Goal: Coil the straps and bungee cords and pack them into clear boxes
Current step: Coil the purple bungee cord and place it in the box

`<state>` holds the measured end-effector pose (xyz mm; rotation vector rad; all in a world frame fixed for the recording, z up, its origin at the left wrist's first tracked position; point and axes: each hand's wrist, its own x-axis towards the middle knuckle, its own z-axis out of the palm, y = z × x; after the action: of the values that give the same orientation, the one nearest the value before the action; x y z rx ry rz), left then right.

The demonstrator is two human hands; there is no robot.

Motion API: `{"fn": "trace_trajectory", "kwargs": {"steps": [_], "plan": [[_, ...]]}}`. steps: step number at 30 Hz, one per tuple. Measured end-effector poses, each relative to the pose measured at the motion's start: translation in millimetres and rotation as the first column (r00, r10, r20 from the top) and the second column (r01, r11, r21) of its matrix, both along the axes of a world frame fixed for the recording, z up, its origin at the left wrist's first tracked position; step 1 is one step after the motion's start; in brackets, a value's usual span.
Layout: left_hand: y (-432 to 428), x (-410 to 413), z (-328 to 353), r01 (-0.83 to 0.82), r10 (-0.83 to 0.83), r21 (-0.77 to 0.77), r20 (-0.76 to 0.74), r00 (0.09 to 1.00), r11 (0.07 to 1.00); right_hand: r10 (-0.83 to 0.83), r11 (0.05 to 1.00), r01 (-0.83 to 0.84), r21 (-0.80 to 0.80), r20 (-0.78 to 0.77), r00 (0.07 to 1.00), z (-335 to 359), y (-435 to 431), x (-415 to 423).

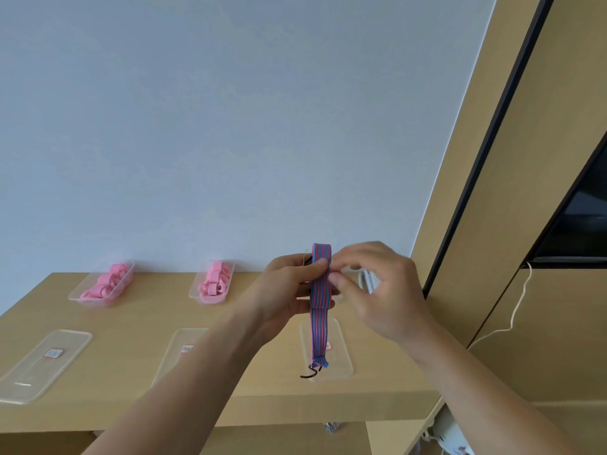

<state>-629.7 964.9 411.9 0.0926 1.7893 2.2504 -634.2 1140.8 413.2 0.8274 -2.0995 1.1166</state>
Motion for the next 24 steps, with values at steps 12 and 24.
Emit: {"fn": "trace_trajectory", "kwargs": {"steps": [12,24], "plan": [[4,3,-2,0.049,-0.058,-0.119,-0.072,0.996,0.992,0.138,0.990,-0.128,-0.064,0.669,0.730,28,12,-20],[14,0,-5,0.062,-0.055,-0.029,0.197,0.979,0.998,-0.143,0.989,0.151,-0.002,0.306,0.941,27,7,-27]]}}
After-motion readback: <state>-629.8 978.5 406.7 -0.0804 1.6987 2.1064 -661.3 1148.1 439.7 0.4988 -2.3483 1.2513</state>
